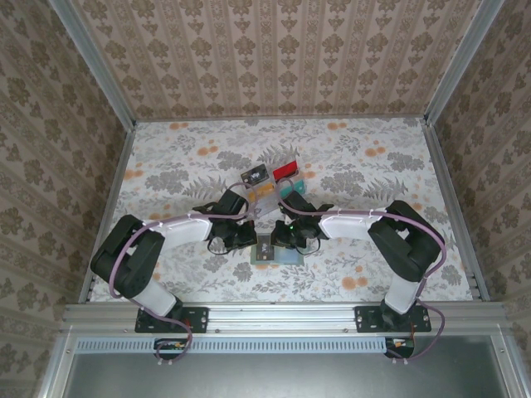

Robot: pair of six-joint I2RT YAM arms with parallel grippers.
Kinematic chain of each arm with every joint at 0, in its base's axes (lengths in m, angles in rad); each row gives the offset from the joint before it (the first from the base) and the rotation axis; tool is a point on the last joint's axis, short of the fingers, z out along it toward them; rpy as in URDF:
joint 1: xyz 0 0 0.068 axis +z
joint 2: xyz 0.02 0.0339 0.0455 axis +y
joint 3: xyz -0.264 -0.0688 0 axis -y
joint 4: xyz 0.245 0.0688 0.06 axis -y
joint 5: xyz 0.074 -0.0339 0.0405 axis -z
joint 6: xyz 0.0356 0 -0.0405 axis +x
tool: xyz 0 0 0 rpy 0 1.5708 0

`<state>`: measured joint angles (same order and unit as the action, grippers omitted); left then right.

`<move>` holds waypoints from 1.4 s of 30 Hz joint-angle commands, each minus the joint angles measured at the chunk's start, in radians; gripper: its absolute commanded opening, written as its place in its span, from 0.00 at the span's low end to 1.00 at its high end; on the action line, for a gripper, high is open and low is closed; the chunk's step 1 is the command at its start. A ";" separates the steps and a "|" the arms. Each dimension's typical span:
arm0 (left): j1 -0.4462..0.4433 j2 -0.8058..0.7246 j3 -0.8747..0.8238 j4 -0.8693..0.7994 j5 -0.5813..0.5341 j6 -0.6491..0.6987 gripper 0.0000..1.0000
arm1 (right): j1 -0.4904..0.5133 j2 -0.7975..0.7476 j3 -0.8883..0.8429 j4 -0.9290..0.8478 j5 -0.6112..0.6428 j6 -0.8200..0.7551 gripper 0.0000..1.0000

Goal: Take the credit cards out of the card holder

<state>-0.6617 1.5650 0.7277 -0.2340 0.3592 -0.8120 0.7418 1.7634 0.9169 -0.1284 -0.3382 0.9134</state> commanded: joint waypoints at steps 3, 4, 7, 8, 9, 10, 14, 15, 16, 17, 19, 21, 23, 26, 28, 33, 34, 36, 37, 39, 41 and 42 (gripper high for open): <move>-0.006 0.027 -0.013 -0.034 -0.027 0.005 0.00 | -0.004 0.009 -0.021 0.052 -0.066 0.006 0.16; -0.006 0.025 -0.014 -0.024 -0.019 0.004 0.00 | -0.005 0.008 -0.020 0.056 -0.072 0.006 0.16; -0.007 0.022 -0.018 -0.012 -0.014 0.001 0.00 | -0.004 0.008 -0.025 0.075 -0.085 0.005 0.16; -0.007 0.023 -0.016 -0.012 -0.014 0.002 0.00 | -0.006 0.006 -0.028 0.084 -0.090 0.007 0.16; -0.007 0.023 -0.018 -0.013 -0.014 0.002 0.00 | -0.006 0.004 -0.030 0.094 -0.093 0.007 0.17; -0.007 0.024 -0.019 -0.012 -0.014 0.003 0.00 | -0.007 0.002 -0.034 0.100 -0.098 0.007 0.18; -0.007 0.025 -0.023 -0.011 -0.015 0.003 0.00 | -0.009 0.002 -0.043 0.118 -0.108 0.007 0.20; -0.007 0.023 -0.024 -0.011 -0.016 0.003 0.00 | -0.009 0.005 -0.043 0.120 -0.111 0.007 0.20; -0.007 0.023 -0.026 -0.011 -0.017 0.002 0.00 | -0.009 0.007 -0.044 0.123 -0.116 0.007 0.20; -0.007 0.022 -0.026 -0.010 -0.019 0.002 0.00 | -0.010 0.009 -0.048 0.131 -0.121 0.008 0.19; -0.006 0.015 -0.028 -0.007 -0.020 0.003 0.00 | -0.009 0.007 -0.058 0.151 -0.130 0.013 0.18; -0.007 0.008 -0.030 -0.008 -0.026 0.002 0.00 | -0.010 0.002 -0.062 0.152 -0.124 0.015 0.16; -0.007 0.003 -0.031 -0.008 -0.031 0.002 0.00 | -0.011 -0.003 -0.064 0.150 -0.118 0.014 0.14; -0.006 -0.002 -0.030 -0.013 -0.039 0.005 0.00 | -0.013 -0.012 -0.067 0.138 -0.099 0.011 0.10; -0.006 -0.003 -0.027 -0.024 -0.047 0.006 0.00 | -0.018 -0.022 -0.073 0.125 -0.082 0.007 0.07; -0.002 -0.012 -0.010 -0.050 -0.066 0.010 0.00 | -0.040 -0.074 -0.109 0.112 -0.060 -0.005 0.03; -0.003 -0.014 -0.008 -0.052 -0.067 0.011 0.01 | -0.045 -0.085 -0.115 0.101 -0.054 -0.011 0.02; -0.001 -0.013 0.002 -0.063 -0.068 0.019 0.04 | -0.057 -0.103 -0.133 0.101 -0.057 -0.018 0.02; -0.001 -0.013 0.013 -0.074 -0.066 0.027 0.05 | -0.065 -0.114 -0.143 0.105 -0.061 -0.017 0.02; -0.001 -0.010 0.037 -0.107 -0.070 0.034 0.06 | -0.082 -0.134 -0.157 0.106 -0.071 -0.017 0.01; -0.002 -0.016 0.047 -0.107 -0.079 0.032 0.07 | -0.095 -0.152 -0.167 0.107 -0.084 -0.023 0.01; -0.003 -0.018 0.046 -0.096 -0.083 0.028 0.07 | -0.101 -0.161 -0.170 0.106 -0.091 -0.030 0.00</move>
<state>-0.6617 1.5585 0.7483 -0.2790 0.3176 -0.8032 0.6571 1.6379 0.7654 0.0002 -0.4240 0.9119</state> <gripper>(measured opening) 0.072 0.068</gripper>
